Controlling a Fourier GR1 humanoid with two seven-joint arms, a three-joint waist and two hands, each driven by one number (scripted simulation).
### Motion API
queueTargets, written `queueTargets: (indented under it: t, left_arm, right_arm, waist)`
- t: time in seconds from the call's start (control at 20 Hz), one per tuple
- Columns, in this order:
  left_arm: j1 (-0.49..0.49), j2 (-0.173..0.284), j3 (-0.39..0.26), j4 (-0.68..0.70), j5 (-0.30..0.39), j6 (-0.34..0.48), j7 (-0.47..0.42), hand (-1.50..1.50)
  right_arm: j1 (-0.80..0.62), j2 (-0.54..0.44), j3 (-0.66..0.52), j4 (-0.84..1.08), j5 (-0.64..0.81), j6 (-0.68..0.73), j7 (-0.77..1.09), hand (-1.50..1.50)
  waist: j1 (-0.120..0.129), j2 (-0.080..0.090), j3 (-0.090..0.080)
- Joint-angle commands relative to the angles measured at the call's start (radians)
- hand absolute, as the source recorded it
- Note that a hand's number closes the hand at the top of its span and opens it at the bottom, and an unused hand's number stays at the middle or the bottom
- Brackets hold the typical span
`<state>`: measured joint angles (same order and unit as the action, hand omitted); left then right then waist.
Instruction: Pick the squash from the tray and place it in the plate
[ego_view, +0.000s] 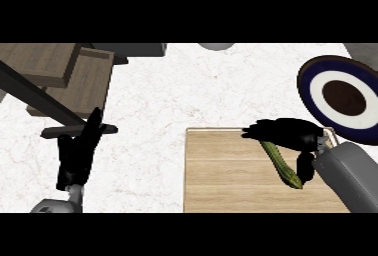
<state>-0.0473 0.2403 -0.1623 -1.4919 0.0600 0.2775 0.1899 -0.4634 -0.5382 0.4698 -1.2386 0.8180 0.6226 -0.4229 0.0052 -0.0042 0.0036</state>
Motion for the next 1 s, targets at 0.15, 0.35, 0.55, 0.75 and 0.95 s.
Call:
queueTargets:
  t: [0.15, 0.35, 0.55, 0.75, 0.95]
  left_arm:
    - [0.083, -0.037, -0.001, 0.047, -0.026, -0.013, -0.075, 0.00]
    - [0.046, -0.014, 0.052, 0.031, -0.002, -0.051, -0.022, 0.00]
    - [-0.010, -0.072, 0.029, 0.088, -0.053, -0.007, -0.001, 0.00]
    - [0.025, -0.026, 0.056, 0.011, -0.024, -0.040, 0.027, 0.00]
    - [0.035, -0.022, 0.069, 0.017, -0.022, -0.036, 0.021, 0.00]
  right_arm:
    - [-0.021, 0.023, -0.003, 0.107, 0.093, -0.115, -0.155, 1.50]
    - [-0.006, -0.013, -0.049, 0.056, 0.119, -0.120, -0.198, 1.50]
    - [0.006, 0.080, -0.069, -0.003, 0.156, -0.154, -0.091, 1.50]
    - [0.093, 0.045, -0.180, 0.032, 0.134, -0.389, -0.150, 1.50]
    - [0.252, -0.014, -0.304, -0.010, 0.079, -0.629, -0.251, 1.50]
  waist:
    - [0.005, 0.006, -0.003]
    - [0.000, 0.005, -0.004]
    - [-0.005, 0.004, -0.004]
    - [-0.006, 0.004, -0.003]
    - [-0.032, 0.002, -0.002]
